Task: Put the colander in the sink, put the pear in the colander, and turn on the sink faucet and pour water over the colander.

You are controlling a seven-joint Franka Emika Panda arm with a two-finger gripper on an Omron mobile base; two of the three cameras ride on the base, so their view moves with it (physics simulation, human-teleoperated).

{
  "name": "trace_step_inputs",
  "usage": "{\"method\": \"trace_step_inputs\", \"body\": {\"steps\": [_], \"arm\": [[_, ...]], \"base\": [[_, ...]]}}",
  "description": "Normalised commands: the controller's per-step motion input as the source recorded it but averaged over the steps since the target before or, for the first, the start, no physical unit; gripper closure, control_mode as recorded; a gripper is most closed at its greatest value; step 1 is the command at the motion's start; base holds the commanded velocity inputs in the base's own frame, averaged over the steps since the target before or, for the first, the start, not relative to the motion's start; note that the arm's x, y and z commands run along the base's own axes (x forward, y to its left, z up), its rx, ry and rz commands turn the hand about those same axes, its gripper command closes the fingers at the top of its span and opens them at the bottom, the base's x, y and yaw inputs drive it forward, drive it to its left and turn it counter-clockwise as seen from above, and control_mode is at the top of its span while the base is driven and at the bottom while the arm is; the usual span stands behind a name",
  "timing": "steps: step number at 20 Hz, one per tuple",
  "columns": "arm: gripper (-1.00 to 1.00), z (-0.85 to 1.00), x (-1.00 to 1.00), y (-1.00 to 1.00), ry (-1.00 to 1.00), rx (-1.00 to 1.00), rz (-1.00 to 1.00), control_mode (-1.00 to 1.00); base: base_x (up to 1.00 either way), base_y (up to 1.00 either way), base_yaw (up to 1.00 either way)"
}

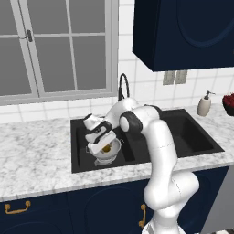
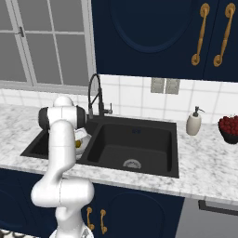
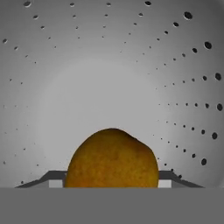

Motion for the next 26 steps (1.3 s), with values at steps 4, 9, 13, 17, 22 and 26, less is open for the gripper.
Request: {"method": "trace_step_inputs", "body": {"steps": [4, 9, 13, 17, 22, 26], "arm": [[-1.00, 0.05, -0.05, 0.00, -0.15, 0.00, -0.05, -1.00], [-1.00, 0.49, -0.06, 0.00, -0.21, 0.03, -0.01, -1.00], [-1.00, 0.63, -0.15, 0.00, -0.22, 0.03, -0.01, -1.00], [-1.00, 0.96, -0.84, 0.00, -0.33, 0.09, 0.00, -1.00], [-1.00, 1.00, -1.00, 0.01, -0.35, 0.12, 0.00, -1.00], [-1.00, 1.00, -0.85, -0.11, -0.20, 0.23, -0.09, -1.00]], "base": [[0.00, 0.00, 0.00], [0.00, 0.00, 0.00], [0.00, 0.00, 0.00], [0.00, 0.00, 0.00], [0.00, 0.00, 0.00], [0.00, 0.00, 0.00]]}}
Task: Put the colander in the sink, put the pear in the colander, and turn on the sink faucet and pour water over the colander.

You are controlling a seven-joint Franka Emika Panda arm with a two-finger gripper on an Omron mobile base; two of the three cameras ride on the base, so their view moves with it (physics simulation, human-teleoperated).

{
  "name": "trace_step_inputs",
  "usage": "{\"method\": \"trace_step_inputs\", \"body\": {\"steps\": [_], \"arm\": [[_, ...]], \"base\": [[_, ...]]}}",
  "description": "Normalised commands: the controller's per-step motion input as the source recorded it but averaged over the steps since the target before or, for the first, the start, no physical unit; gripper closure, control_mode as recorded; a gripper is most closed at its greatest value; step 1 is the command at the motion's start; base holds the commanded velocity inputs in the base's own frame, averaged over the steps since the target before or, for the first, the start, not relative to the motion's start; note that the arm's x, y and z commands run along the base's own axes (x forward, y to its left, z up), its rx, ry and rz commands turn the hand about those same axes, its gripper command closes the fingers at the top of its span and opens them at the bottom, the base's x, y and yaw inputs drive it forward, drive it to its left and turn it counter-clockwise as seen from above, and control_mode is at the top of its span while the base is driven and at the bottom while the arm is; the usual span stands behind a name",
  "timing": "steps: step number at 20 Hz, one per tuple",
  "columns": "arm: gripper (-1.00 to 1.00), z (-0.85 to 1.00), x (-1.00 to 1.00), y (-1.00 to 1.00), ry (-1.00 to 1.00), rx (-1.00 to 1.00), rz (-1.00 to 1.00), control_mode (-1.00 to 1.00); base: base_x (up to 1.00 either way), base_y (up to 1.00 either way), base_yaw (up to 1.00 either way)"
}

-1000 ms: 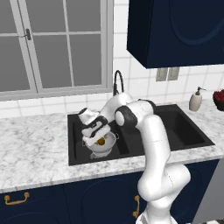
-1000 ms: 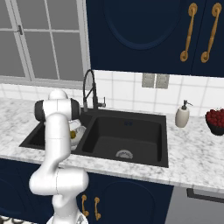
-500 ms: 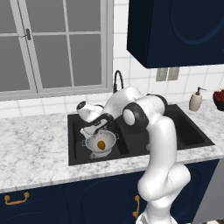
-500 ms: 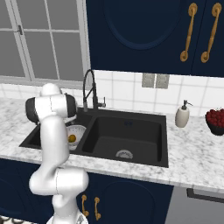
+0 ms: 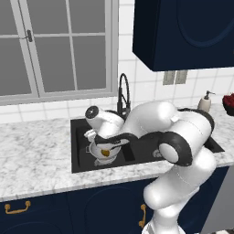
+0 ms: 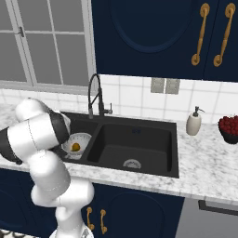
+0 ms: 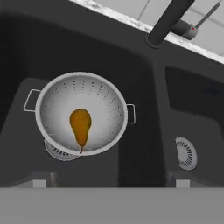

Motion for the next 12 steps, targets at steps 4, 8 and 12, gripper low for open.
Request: {"method": "trace_step_inputs", "body": {"steps": [4, 8, 12], "arm": [[-1.00, 1.00, -0.58, -0.40, 0.00, 0.32, -0.21, -1.00], [-1.00, 1.00, -0.56, -0.57, 0.00, 0.30, -0.27, -1.00], [-1.00, 1.00, -0.49, -0.54, -0.02, 0.17, -0.22, -1.00]], "base": [[0.00, 0.00, 0.00], [0.00, 0.00, 0.00], [0.00, 0.00, 0.00]]}}
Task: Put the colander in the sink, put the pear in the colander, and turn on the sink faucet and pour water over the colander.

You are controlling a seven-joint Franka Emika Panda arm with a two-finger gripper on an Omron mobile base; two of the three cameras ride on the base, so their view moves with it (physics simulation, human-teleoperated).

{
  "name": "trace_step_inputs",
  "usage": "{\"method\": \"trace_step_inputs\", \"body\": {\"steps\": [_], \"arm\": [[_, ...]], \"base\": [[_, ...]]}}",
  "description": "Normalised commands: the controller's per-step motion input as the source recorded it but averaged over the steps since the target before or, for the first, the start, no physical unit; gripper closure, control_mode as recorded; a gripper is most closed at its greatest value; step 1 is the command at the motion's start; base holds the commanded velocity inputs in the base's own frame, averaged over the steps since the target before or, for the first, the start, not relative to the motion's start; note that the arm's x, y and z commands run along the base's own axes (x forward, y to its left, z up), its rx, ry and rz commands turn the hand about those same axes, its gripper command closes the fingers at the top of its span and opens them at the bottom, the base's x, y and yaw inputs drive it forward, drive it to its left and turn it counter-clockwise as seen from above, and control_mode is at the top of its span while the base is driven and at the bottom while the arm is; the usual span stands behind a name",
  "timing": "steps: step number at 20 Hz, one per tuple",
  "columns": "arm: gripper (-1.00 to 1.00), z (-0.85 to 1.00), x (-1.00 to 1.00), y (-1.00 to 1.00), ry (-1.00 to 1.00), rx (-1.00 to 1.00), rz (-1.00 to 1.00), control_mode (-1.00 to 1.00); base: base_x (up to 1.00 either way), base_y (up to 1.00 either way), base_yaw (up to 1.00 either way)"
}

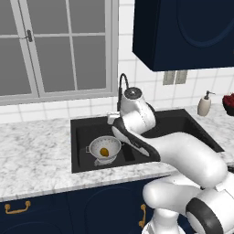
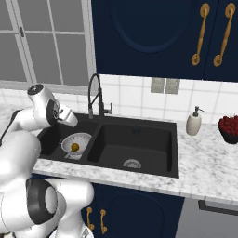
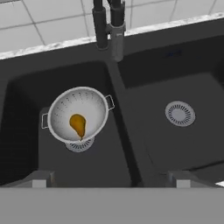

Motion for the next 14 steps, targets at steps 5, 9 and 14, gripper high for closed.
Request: {"method": "trace_step_inputs", "body": {"steps": [5, 9, 14], "arm": [[-1.00, 0.75, -0.04, -0.54, -0.14, 0.00, -0.07, -1.00], [-1.00, 0.09, 0.18, -0.36, -0.18, 0.00, 0.00, -1.00], [-1.00, 0.00, 0.22, -0.02, -0.12, 0.00, 0.01, -1.00]], "base": [[0.00, 0.00, 0.00], [0.00, 0.00, 0.00], [0.00, 0.00, 0.00]]}}
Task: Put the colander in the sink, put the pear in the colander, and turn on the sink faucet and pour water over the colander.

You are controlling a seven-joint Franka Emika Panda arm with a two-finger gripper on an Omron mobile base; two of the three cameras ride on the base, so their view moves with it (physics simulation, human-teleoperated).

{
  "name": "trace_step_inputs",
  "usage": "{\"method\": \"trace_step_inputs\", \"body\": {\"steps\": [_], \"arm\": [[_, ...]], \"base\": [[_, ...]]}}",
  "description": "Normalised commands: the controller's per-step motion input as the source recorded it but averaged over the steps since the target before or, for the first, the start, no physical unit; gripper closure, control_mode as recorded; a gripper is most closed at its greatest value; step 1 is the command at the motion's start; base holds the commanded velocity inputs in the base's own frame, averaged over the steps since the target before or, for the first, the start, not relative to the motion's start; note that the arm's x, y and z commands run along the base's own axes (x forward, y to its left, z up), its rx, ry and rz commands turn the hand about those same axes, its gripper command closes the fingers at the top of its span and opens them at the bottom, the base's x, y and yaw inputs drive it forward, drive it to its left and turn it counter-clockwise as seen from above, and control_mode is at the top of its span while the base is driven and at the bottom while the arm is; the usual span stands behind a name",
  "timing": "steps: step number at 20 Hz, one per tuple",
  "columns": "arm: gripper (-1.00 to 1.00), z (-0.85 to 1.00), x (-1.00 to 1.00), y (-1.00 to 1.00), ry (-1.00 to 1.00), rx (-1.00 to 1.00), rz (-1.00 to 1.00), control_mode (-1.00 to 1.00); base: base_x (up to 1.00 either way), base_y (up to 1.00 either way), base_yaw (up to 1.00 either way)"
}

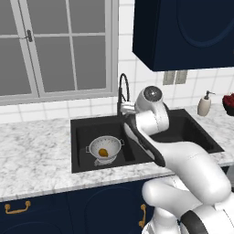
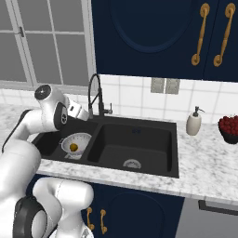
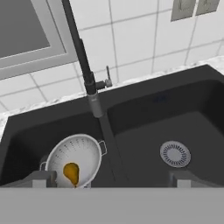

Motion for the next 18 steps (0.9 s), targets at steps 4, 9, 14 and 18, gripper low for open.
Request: {"method": "trace_step_inputs", "body": {"steps": [4, 9, 14, 18], "arm": [[-1.00, 0.09, 0.58, -0.07, -0.05, 0.00, 0.01, -1.00], [-1.00, 0.19, 0.76, -0.08, 0.00, 0.00, 0.02, -1.00], [-1.00, 0.01, 0.51, 0.00, 0.00, 0.00, 0.04, -1.00], [-1.00, 0.00, 0.33, 0.00, 0.00, 0.00, 0.03, -1.00]], "base": [[0.00, 0.00, 0.00], [0.00, 0.00, 0.00], [0.00, 0.00, 0.00], [0.00, 0.00, 0.00]]}}
